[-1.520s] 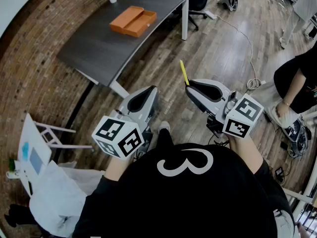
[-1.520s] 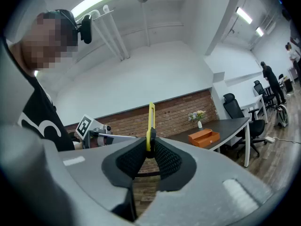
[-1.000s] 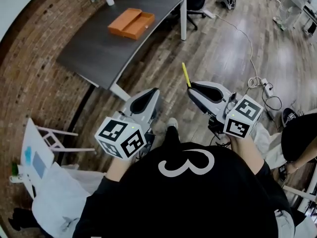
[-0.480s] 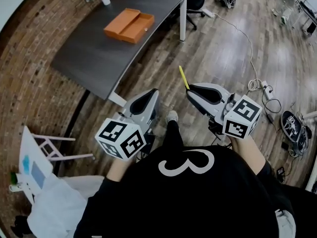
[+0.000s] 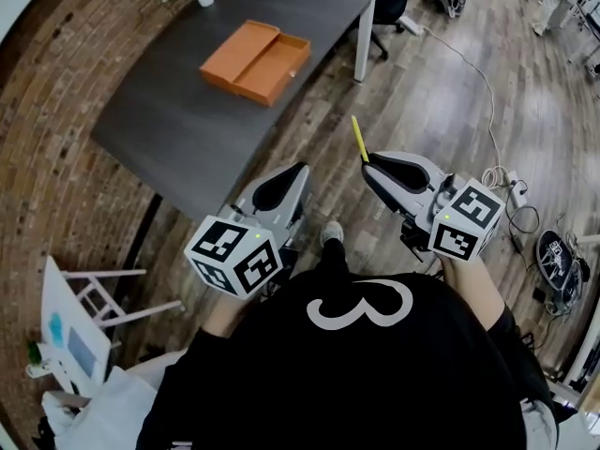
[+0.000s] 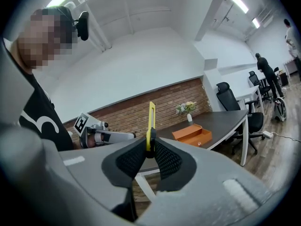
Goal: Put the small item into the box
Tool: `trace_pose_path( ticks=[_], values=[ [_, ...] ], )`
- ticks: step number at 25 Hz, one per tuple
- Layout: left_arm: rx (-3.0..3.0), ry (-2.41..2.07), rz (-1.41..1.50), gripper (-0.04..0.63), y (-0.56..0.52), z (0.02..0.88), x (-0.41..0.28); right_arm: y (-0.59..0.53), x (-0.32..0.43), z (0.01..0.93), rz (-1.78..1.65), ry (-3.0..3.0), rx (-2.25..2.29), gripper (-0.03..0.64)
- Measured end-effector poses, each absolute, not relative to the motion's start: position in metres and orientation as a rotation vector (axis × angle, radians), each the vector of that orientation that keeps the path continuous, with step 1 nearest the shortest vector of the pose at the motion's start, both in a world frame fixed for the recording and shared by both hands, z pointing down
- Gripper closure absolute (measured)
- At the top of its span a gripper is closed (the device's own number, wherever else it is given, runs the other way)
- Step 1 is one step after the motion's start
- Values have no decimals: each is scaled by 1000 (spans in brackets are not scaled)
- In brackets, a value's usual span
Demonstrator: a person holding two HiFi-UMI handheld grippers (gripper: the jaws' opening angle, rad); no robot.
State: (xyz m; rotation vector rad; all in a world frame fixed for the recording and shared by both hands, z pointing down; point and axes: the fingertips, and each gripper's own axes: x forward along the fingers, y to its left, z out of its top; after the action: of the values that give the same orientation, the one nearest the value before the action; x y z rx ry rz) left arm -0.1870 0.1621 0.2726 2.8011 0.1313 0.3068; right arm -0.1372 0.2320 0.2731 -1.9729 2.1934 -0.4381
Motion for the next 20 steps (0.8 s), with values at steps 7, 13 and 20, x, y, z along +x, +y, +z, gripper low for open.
trace_pose_path(
  ticks=[7, 13, 20],
  values=[
    [2785, 99, 310, 583, 75, 265, -119, 144, -64, 269, -476, 2195, -1966, 560],
    [2784, 64, 320, 583, 19, 269, -80, 87, -21, 266, -463, 2222, -1954, 560],
    [2777, -12, 325, 583, -16, 275, -60, 52, 3, 266, -468, 2274, -1902, 560]
  ],
)
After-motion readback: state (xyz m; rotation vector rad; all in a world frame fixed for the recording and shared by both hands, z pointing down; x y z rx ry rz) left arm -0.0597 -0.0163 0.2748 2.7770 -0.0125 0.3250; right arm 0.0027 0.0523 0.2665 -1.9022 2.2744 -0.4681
